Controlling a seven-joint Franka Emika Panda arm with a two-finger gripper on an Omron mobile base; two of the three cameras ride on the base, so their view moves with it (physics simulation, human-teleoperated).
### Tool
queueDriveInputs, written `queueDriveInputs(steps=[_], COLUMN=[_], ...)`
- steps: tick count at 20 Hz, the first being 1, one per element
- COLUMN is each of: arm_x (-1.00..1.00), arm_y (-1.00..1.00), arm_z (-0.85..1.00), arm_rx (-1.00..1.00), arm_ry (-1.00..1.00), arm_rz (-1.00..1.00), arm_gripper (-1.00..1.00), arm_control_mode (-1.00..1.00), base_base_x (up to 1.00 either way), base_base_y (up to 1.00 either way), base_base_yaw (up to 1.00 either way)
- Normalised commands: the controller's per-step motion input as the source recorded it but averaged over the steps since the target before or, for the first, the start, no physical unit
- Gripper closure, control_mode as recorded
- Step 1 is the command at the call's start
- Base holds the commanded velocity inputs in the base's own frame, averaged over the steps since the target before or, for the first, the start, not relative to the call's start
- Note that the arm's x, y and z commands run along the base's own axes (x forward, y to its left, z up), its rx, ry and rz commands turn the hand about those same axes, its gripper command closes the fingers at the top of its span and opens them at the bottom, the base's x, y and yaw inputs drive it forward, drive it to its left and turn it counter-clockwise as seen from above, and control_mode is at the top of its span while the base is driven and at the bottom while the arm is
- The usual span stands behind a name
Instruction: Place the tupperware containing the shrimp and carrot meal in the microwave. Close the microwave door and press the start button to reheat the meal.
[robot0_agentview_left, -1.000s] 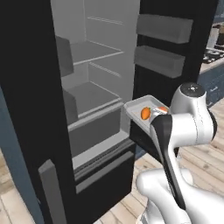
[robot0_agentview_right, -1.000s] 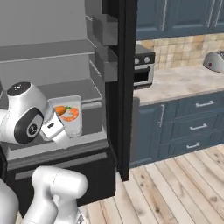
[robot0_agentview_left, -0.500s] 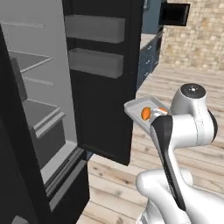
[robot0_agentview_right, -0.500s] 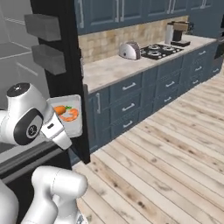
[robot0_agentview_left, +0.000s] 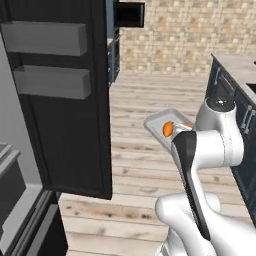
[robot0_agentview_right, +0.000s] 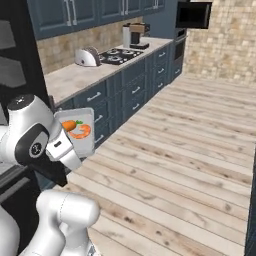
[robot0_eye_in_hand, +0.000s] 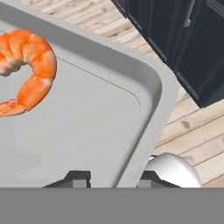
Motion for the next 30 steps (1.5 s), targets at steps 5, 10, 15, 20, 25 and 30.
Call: queueDriveInputs(steps=[5,10,15,20,25,30], arm_x=[0.0,0.0,0.0,0.0,0.0,0.0], arm_y=[0.0,0.0,0.0,0.0,0.0,0.0], arm_z=[0.0,0.0,0.0,0.0,0.0,0.0], arm_rx=[0.0,0.0,0.0,0.0,0.0,0.0], arm_ry=[0.0,0.0,0.0,0.0,0.0,0.0], arm_rz=[0.0,0.0,0.0,0.0,0.0,0.0], arm_gripper=[1.0,1.0,1.0,1.0,1.0,1.0], arm_control_mode=[1.0,1.0,1.0,1.0,1.0,1.0], base_base_x=[0.45,0.91,1.0,1.0,1.0,1.0], base_base_y=[-0.54,-0.41,-0.33,-0.24,-0.32,-0.44], base_base_yaw=[-0.31,-0.21,-0.02,0.0,0.0,0.0])
